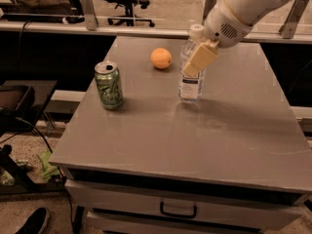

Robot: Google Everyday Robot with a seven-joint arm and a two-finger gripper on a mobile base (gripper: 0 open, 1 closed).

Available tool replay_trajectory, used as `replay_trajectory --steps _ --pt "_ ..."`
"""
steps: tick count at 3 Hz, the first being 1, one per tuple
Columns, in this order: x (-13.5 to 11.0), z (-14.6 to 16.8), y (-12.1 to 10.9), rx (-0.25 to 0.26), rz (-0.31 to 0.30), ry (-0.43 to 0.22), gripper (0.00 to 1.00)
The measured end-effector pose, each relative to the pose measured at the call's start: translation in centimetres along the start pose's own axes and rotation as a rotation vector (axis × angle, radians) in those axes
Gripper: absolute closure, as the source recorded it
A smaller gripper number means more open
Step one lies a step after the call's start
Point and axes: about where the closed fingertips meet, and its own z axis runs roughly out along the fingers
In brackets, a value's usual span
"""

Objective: Move blue plastic bottle near orange

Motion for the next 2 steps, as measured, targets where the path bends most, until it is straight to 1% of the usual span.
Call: replay_trajectory --steps 1,2 --pt "-1.8 0.7 -2.9 -0.018 0.024 -0.052 1.0" --pt "-3.5 2.3 -5.5 -0.036 0.05 -0.089 1.0"
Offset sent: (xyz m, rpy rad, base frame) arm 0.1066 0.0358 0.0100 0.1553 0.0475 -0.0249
